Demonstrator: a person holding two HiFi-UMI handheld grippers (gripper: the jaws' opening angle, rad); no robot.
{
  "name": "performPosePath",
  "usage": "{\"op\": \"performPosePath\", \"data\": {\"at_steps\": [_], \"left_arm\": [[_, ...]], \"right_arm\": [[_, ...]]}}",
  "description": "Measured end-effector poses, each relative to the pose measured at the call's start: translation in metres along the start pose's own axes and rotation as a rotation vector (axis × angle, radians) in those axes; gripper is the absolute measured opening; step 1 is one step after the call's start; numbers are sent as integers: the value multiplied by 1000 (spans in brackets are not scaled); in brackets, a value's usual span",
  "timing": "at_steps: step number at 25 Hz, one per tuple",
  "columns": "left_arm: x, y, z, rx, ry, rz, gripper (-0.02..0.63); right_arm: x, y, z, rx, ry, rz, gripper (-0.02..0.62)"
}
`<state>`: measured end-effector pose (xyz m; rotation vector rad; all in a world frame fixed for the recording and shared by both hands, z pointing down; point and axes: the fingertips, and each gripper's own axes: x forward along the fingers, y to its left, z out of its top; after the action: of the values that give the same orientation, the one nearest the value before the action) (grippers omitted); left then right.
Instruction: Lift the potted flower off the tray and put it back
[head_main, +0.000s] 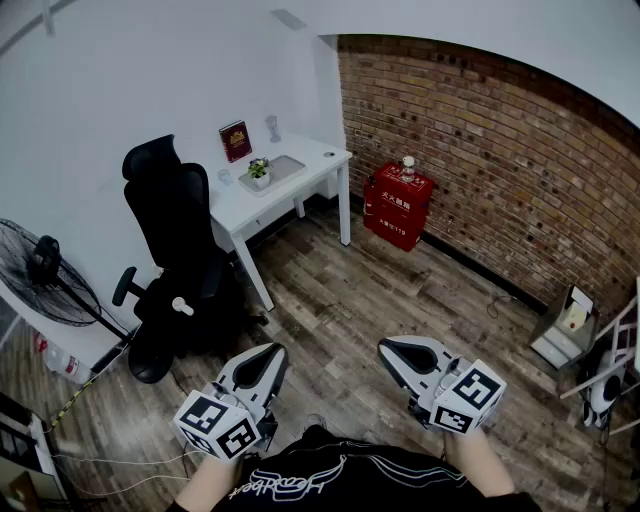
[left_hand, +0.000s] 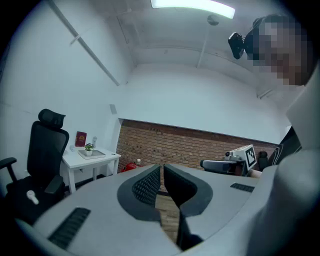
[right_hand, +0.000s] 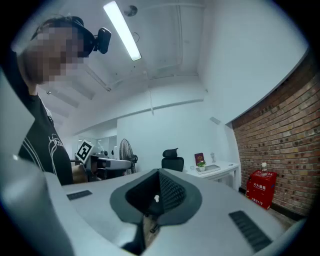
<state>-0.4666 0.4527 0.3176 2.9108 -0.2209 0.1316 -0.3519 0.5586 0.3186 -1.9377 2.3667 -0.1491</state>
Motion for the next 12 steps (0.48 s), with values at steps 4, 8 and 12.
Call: {"op": "performPosePath", "data": {"at_steps": [4,8,12], "left_arm": [[1,-2,0,-5,-3,-7,46],[4,-7,2,-4,-9,-18,46],[6,-11,1,-6,-16,-32,46]], "right_arm": [[-5,1,1,-8,-3,-7,2],[-12,0,2,-15,0,-16,2],[-17,-1,1,-12,0,-29,3]]}}
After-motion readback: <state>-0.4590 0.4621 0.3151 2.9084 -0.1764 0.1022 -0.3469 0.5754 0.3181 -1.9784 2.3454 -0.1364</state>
